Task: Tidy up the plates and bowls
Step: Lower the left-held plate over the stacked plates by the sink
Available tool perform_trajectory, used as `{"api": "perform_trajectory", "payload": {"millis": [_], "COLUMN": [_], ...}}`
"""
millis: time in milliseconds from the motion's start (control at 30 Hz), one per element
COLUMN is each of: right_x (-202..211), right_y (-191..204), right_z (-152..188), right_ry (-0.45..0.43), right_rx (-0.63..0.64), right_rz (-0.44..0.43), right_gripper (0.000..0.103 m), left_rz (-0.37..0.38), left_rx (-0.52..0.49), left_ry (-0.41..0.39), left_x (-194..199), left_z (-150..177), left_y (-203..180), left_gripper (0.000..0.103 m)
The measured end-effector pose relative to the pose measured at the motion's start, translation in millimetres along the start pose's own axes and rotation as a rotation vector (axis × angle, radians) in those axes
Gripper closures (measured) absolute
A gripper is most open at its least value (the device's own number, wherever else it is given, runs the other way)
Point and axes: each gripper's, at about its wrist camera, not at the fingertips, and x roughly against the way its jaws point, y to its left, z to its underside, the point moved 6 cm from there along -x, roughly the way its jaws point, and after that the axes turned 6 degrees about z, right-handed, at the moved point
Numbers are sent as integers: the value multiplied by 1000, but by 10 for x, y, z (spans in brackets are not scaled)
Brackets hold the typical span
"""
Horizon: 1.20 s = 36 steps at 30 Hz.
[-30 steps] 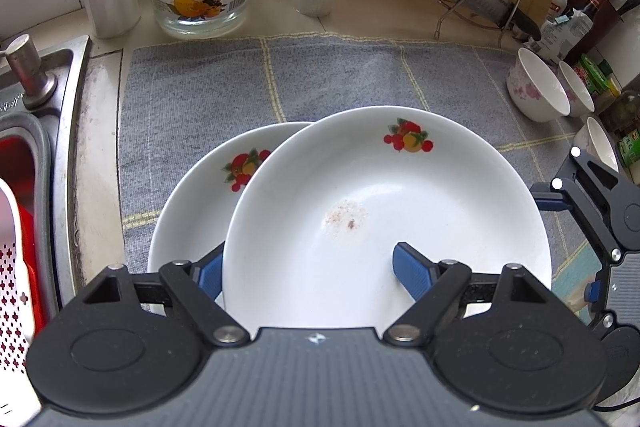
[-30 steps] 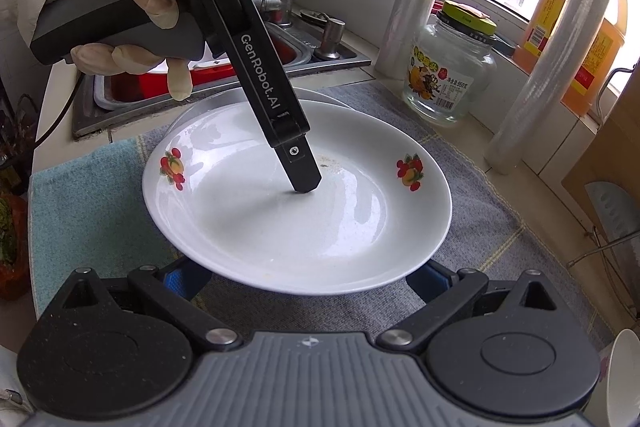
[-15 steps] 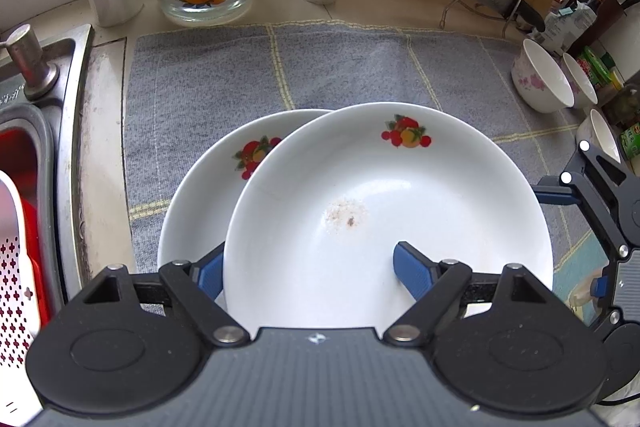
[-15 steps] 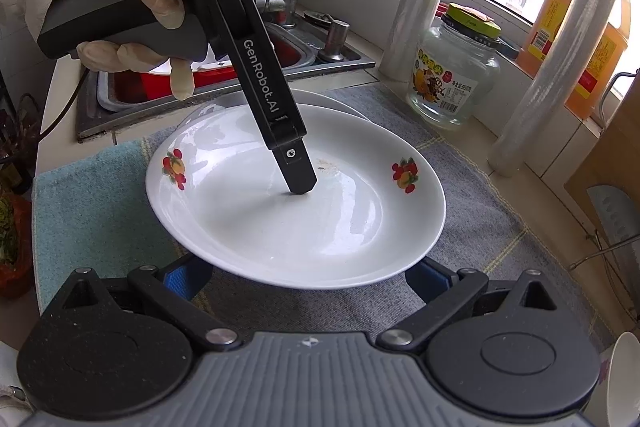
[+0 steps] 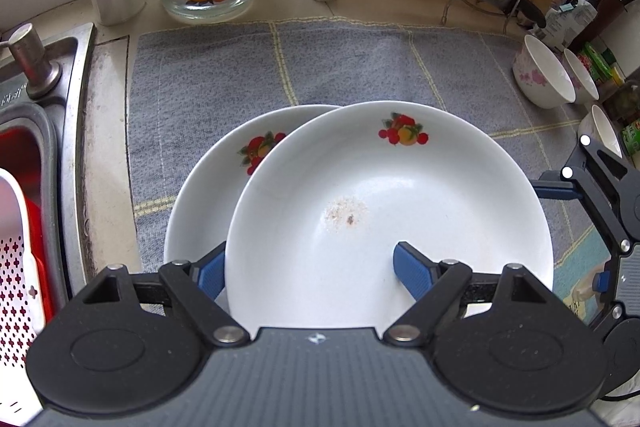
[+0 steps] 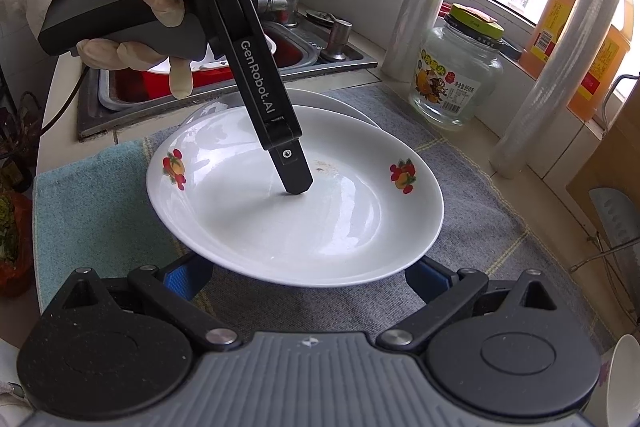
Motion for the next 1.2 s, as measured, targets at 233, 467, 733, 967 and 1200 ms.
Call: {"api": "perform_trajectory", "payload": {"millis": [233,467,733,967,1200], "right_x": [-6,-14,-25,-31,-29], "right_y": [-11,-8,3,-1,1], "right_z": [3,8,20,19,17], "right_ry": [1,2,7,10,9], "right_rx": [2,7,10,17,21], "right_rz": [-2,-2,-3,2,3], "right_gripper": [0,0,0,0,0], "left_rz": [-3,-8,-4,-4,-18], "left_rx": [2,5,5,5,-5], "left_ry": [-1,-6,-9,-7,-12], "left_x": [9,38,43,56,113], "left_z": [14,-4,0,6,-8], "left_y": [-3,33,41,34,46], "left_gripper": [19,19,19,19,19]}}
